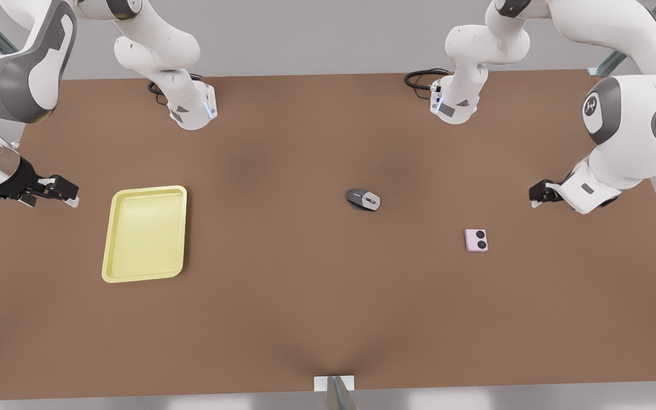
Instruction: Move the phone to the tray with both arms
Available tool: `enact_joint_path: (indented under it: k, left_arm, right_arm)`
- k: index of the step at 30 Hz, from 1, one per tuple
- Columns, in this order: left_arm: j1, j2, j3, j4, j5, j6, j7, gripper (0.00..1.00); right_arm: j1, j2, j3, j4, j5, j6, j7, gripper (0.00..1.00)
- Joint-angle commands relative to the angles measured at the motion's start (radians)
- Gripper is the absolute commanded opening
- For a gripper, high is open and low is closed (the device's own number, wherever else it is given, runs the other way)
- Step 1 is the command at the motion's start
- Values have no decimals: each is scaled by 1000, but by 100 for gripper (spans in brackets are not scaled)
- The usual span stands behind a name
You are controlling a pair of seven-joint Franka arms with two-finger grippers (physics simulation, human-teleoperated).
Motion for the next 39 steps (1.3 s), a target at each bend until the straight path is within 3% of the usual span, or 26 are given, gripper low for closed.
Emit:
enact_joint_path:
  k: [1,3,7,8,9,13,21,39]
  left_arm:
    - [1,13,0,2,5,21,1,100]
    - [-2,45,0,-12,-49,78,-4,100]
    - [-11,38,0,-372,-81,518,-130,100]
    - [-11,27,0,-543,-81,746,-142,100]
    - [-11,21,0,-630,-83,858,-148,100]
    - [-10,94,0,-719,-127,1050,-171,100]
    - [-10,139,3,-816,-126,1119,-162,100]
    - [-11,269,21,-850,-119,1176,-61,100]
  right_arm:
    - [0,-1,-1,0,1,-1,-24,100]
    - [0,-1,-1,0,1,-1,-24,100]
    - [2,0,-1,0,1,-1,-24,100]
    - [2,0,1,0,2,-1,-24,100]
    - [2,0,-1,0,1,-1,-24,100]
    - [2,0,1,0,1,-1,-24,100]
    - [2,0,1,0,2,-1,-24,100]
    - [2,0,1,0,1,-1,-24,100]
